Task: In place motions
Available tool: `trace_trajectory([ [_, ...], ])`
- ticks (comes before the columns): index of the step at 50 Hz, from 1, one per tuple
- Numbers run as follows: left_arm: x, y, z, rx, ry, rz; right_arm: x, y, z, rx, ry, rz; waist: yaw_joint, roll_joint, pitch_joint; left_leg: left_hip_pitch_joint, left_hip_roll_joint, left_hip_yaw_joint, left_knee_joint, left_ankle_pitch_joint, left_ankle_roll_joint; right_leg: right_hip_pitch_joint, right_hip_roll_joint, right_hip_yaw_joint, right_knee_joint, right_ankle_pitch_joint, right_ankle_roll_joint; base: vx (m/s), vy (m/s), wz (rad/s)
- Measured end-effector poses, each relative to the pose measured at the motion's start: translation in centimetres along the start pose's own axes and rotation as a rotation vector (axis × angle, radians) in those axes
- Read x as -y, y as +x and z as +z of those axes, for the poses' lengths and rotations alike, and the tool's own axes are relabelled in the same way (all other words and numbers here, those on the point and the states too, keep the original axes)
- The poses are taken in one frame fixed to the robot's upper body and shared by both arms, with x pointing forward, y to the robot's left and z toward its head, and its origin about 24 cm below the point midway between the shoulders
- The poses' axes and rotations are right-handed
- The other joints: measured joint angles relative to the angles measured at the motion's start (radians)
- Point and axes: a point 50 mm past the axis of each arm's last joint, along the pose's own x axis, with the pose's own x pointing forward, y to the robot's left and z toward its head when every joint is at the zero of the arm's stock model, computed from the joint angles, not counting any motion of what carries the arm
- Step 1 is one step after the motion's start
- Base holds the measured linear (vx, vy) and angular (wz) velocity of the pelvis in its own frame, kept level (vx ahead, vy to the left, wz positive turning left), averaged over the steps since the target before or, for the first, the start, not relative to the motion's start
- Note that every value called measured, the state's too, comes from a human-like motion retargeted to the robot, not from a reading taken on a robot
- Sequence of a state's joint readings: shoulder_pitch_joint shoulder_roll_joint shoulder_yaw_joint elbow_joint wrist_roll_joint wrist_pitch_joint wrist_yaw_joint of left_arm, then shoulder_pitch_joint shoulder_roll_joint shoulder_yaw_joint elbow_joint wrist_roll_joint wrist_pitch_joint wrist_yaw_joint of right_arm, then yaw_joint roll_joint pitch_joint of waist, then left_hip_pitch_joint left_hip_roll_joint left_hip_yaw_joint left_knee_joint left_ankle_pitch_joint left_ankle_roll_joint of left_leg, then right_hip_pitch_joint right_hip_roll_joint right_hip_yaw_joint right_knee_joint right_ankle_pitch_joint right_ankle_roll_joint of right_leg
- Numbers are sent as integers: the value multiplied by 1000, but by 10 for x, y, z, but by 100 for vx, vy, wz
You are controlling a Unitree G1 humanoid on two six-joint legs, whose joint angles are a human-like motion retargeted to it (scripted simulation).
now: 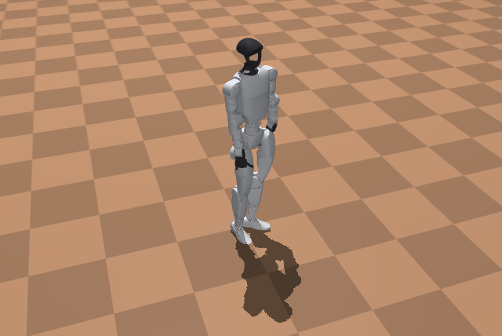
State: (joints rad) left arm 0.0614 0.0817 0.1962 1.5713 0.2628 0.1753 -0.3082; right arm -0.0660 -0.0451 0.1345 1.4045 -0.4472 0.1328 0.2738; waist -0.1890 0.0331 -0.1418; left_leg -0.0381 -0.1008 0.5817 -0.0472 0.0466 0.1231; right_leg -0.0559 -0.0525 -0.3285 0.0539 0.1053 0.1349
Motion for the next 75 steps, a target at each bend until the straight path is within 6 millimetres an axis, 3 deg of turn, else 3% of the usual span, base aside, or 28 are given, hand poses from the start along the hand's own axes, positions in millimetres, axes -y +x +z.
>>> trace_trajectory([
  [8, 4, -2, 23, 80, 7, -2, 3, -1, 4, 13, -20, 10, 43, -10, 4, -6, 0, 16, -1, 19, 8, 9, 2, 9, -3, -3, -4, 0, 0, -7],
  [15, 5, -5, 38, 133, 42, 0, 4, -1, -12, -50, 7, 19, 30, -14, 1, -1, -4, -16, 2, 24, 5, 17, -7, -25, -2, -13, -4, -1, -1, 23],
  [23, 3, -4, 30, 106, 29, -3, 2, -2, -32, -131, 22, 38, 19, -10, -6, 1, -1, -25, 4, 29, 2, 17, -7, -32, 1, -21, -7, 0, 0, 4],
  [29, 1, -3, 20, 74, 6, 1, -1, -2, -39, -149, 39, 45, -63, -6, -20, 9, -10, -99, 9, 21, -11, 18, -23, -101, 5, -35, -6, 2, -1, 54],
  [47, 2, -2, 21, 73, 22, 1, -1, -1, -31, -132, 0, 48, 28, 2, -7, 3, 11, 17, 2, 47, 6, 9, 19, 9, -1, -20, -25, 1, -2, -32],
  [61, 1, -3, 24, 80, 27, -2, -1, -1, -33, -134, 23, 45, 33, 6, -7, -9, 23, -5, 16, 58, 1, 8, 14, -10, 9, -41, -31, 0, 0, 3],
  [68, -3, -9, 44, 148, 44, 9, -3, -1, -43, -149, 76, 36, 179, 0, 17, -31, 41, 54, 39, 62, 9, 25, 23, 38, 47, -102, -55, -8, 1, -37],
  [75, -5, -19, 77, 255, 104, 28, -2, -2, -53, -129, 176, 29, 356, -11, 61, -107, 88, 33, 113, 121, -4, 51, -28, 28, 142, -208, -57, -19, -4, 64],
])
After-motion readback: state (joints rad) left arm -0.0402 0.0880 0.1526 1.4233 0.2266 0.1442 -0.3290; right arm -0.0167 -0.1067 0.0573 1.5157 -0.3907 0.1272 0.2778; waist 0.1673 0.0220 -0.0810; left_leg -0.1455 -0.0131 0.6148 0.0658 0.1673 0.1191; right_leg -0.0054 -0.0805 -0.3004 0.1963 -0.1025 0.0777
